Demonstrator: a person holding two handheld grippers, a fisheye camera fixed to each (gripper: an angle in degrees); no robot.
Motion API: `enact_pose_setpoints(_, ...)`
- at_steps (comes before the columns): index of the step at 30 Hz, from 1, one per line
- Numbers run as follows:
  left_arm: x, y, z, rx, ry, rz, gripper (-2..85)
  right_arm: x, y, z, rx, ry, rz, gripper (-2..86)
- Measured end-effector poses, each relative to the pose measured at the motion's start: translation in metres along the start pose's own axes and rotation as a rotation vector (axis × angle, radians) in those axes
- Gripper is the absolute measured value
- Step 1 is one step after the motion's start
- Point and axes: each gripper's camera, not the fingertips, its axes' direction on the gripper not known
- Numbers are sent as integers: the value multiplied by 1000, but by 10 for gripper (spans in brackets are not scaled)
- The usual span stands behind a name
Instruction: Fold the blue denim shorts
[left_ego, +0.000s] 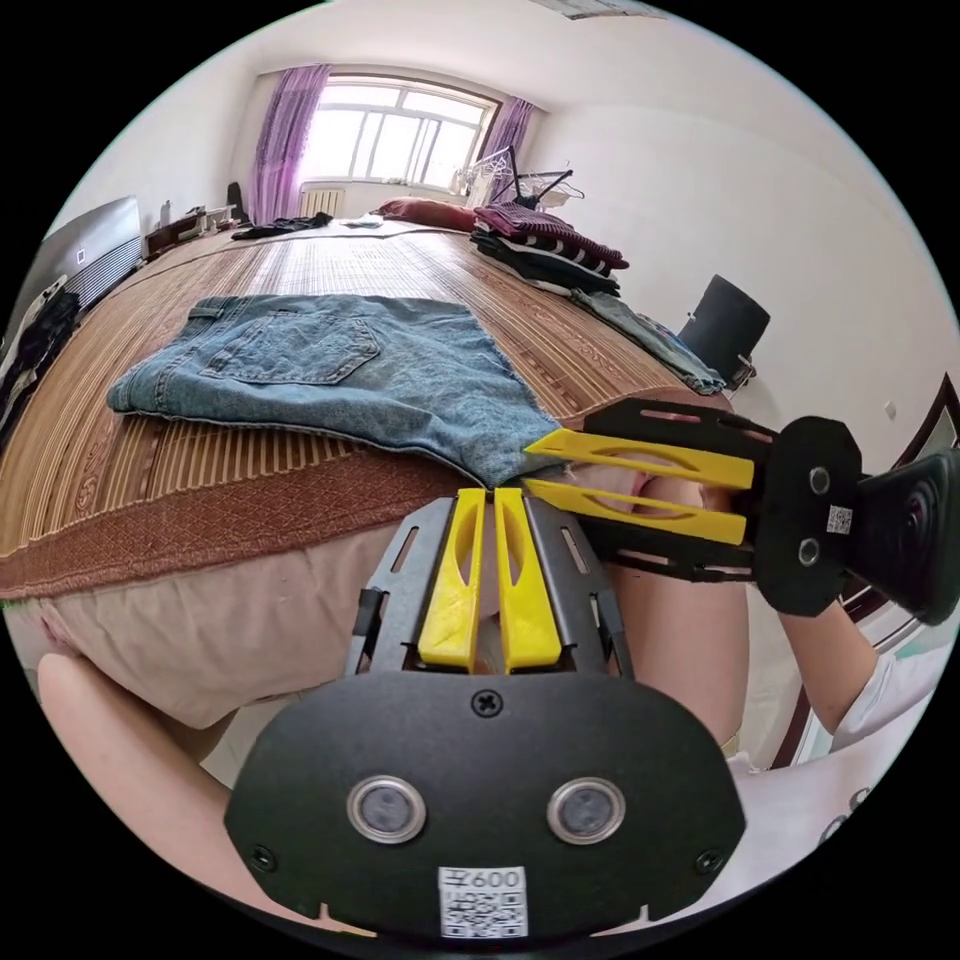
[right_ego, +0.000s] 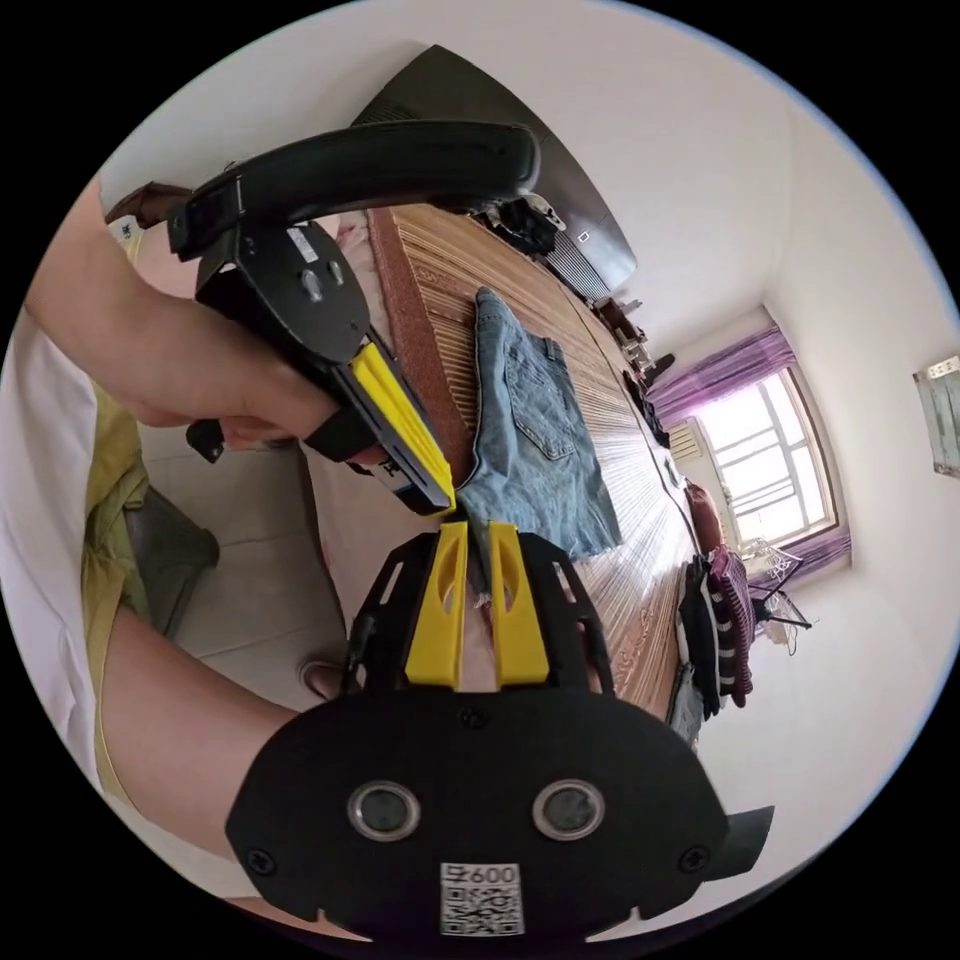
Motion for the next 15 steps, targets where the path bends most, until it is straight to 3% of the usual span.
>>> enact_pose_setpoints(15, 35, -27, -27, 28, 40, -50, 22, -64, 16, 38, -115, 79, -88, -4)
